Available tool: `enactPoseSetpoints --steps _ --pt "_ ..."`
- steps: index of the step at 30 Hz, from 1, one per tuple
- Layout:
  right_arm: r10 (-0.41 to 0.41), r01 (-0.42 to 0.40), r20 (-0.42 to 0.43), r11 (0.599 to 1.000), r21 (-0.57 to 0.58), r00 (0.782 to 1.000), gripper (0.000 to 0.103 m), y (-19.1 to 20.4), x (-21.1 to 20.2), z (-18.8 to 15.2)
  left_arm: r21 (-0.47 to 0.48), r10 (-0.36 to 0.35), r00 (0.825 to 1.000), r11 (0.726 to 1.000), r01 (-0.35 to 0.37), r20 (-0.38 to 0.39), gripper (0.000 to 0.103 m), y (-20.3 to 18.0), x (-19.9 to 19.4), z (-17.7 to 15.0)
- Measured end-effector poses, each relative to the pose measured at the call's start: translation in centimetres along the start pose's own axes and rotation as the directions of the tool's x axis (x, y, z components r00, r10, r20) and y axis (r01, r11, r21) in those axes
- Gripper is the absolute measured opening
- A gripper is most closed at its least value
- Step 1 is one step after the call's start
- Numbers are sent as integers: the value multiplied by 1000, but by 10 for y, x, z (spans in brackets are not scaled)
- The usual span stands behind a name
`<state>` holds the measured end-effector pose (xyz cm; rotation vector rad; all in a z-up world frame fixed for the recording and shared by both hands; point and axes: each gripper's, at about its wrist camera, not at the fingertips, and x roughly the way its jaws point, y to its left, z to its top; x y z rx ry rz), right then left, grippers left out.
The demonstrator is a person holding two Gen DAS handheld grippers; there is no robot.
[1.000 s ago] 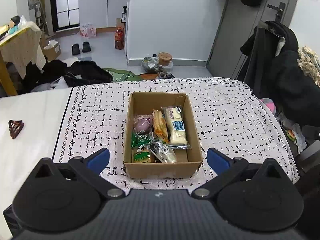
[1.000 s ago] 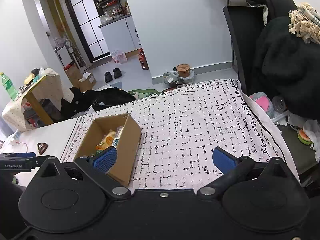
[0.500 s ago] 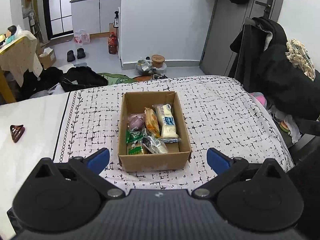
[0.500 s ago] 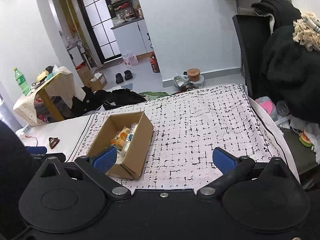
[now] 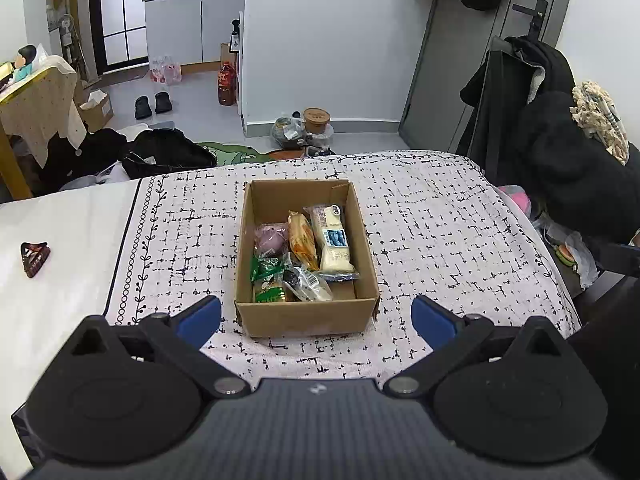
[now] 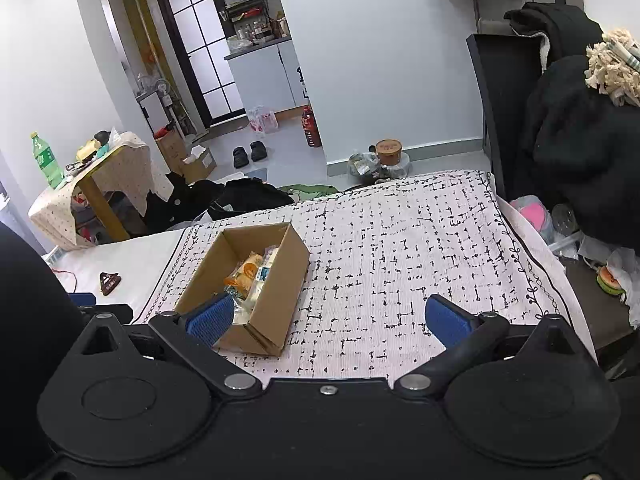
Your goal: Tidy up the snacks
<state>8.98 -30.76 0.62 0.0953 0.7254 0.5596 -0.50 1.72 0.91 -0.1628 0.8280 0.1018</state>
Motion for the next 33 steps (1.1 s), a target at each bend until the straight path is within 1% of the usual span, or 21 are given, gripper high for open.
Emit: enactPoseSetpoints --steps 6,33 --pt "-3 3 -4 1000 8 1000 103 0 -2 -1 -3 -4 1000 1000 4 -16 101 -1 1 1" --pt "-8 8 -15 1000 13 1000 103 2 0 0 -23 -19 999 1000 19 -27 101 0 2 0"
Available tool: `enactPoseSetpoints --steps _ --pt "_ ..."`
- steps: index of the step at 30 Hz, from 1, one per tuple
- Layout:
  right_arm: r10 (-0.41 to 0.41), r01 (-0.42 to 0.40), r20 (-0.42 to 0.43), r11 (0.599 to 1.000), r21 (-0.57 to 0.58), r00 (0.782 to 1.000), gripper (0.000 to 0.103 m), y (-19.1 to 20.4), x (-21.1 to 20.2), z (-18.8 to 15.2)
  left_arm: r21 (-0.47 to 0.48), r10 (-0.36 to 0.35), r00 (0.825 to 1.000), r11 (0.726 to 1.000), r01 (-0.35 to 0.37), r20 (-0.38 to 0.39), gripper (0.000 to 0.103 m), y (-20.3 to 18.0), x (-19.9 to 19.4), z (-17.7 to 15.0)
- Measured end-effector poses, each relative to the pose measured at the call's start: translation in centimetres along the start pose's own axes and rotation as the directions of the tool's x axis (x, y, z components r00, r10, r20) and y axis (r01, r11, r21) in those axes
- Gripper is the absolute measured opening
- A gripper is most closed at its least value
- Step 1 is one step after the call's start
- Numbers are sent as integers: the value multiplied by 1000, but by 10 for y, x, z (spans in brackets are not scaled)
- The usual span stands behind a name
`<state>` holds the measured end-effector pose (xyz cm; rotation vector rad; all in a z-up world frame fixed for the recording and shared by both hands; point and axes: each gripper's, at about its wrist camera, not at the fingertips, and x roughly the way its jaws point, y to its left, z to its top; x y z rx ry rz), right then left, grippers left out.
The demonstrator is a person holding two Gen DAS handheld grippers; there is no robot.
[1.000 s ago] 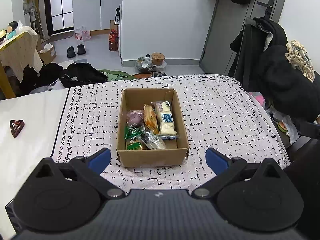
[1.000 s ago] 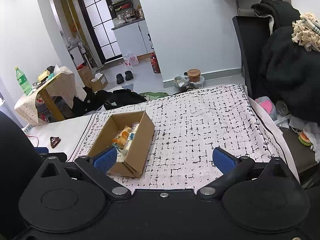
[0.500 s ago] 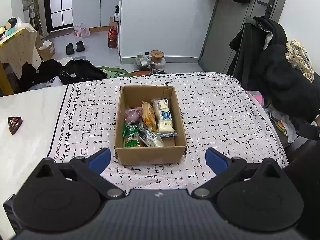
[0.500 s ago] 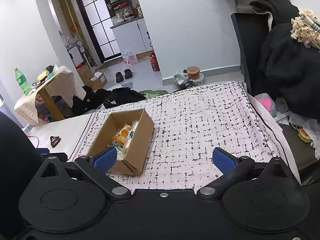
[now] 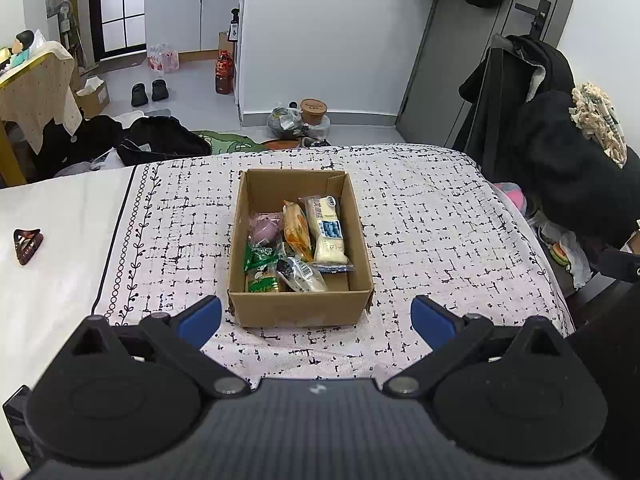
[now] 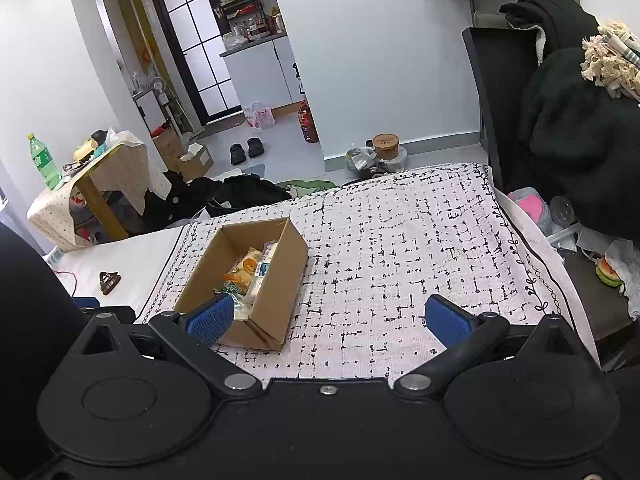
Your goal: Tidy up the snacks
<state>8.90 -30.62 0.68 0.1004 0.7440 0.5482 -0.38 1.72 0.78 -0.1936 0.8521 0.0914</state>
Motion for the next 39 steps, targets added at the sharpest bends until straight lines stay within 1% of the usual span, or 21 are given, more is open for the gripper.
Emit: enactPoseSetpoints --steps 4,15,39 --pt "4 -4 1 1000 -2 1000 103 1 1 0 4 0 1000 1000 0 4 101 1 -1 0" --pt "22 -21 -34 999 37 999 103 7 3 0 7 -11 1000 1000 11 7 101 4 1 0" --pt "7 -6 -30 1000 30 1000 103 5 2 0 23 -17 1000 1000 17 8 100 1 1 1"
